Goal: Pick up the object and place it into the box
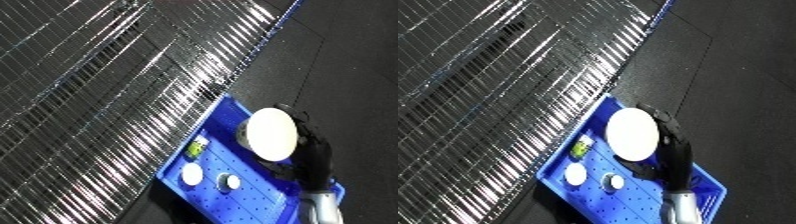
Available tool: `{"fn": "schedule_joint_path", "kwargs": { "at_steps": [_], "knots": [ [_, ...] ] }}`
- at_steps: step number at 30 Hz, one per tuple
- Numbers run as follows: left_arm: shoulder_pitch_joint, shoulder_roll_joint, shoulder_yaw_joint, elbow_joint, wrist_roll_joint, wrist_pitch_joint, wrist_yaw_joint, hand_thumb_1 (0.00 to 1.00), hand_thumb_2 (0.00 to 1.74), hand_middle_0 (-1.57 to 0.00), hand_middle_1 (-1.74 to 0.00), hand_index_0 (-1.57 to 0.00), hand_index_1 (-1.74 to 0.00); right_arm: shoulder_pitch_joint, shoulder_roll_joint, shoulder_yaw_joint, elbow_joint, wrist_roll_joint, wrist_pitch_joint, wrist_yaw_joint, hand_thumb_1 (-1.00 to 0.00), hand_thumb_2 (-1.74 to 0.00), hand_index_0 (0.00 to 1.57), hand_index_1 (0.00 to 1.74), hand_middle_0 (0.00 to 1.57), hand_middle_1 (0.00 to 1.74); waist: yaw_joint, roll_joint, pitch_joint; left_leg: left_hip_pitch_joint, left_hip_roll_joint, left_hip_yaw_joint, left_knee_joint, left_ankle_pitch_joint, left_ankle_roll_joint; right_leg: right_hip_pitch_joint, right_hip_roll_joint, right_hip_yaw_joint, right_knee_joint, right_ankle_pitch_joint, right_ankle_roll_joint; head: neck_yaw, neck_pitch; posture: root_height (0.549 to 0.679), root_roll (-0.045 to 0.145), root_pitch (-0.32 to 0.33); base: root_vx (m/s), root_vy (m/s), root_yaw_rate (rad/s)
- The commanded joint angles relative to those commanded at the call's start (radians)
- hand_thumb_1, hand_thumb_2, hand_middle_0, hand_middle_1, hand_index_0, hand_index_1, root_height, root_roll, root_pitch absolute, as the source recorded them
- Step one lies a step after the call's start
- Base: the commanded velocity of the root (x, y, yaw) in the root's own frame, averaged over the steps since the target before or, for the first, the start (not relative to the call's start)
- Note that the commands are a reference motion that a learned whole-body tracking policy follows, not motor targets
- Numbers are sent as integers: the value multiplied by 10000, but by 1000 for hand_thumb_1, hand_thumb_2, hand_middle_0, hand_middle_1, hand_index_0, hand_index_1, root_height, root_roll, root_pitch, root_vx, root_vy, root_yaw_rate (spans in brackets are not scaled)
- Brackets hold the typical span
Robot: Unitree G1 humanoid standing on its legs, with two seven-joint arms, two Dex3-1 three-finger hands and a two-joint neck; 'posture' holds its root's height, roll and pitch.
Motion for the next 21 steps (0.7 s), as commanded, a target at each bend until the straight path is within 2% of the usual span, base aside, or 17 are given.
{"fn": "schedule_joint_path", "kwargs": {
  "at_steps": [9,14,21],
  "knots": [
    [24,-74,-63,127,-29,-86,-11,1000,1740,-1570,-1740,-1570,-1740,56,25,-101,202,69,-148,-82,0,0,0,0,0,0,-29,61,0,31,-26,-16,-114,97,-36,-36,7,18,-2,7,-8,5,114,644,115,67,-6,4,11],
    [40,-110,-100,106,-87,-108,7,1000,1740,-1570,-1740,-1570,-1740,67,56,-64,78,222,-22,406,0,0,0,0,0,0,-17,68,0,33,-21,-45,-94,174,-68,-6,-28,11,-32,19,-23,-260,150,644,118,66,-1,20,10],
    [-19,-137,-200,134,-143,-68,102,1000,1740,-1570,-1740,-1570,-1740,-225,-125,174,-374,-84,458,926,0,0,0,0,0,0,183,-54,0,-4,-3,-173,-53,245,-97,65,-47,-74,-62,55,-41,-1046,119,645,114,60,-1,3,54]
  ]
}}
